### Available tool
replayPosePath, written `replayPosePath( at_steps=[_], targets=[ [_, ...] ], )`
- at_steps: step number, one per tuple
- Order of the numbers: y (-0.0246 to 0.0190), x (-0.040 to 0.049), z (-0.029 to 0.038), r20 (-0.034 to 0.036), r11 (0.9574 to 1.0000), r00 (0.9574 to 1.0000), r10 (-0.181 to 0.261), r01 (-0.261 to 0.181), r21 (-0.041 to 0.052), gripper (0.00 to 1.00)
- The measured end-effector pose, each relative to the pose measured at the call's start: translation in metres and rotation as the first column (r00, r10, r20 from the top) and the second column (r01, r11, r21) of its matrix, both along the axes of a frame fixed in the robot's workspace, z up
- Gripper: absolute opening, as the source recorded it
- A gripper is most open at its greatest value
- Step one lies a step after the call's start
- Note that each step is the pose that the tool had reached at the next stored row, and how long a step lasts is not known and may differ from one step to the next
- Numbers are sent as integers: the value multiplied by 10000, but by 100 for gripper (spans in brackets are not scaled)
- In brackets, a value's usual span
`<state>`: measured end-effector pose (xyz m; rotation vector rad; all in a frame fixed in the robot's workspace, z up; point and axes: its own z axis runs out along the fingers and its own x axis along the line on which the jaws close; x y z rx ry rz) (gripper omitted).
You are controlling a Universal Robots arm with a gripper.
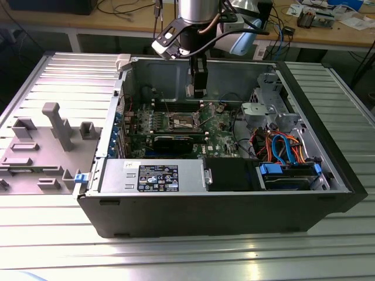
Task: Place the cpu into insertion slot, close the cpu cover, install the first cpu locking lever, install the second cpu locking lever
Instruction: 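Place the cpu into insertion slot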
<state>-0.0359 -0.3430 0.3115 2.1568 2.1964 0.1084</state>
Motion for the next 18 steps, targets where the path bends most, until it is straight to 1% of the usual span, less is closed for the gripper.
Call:
replayPosePath(
  at_steps=[18],
  targets=[
    [0, 0, -51, 0, 10000, 10000, 0, 0, 1, 54]
  ],
)
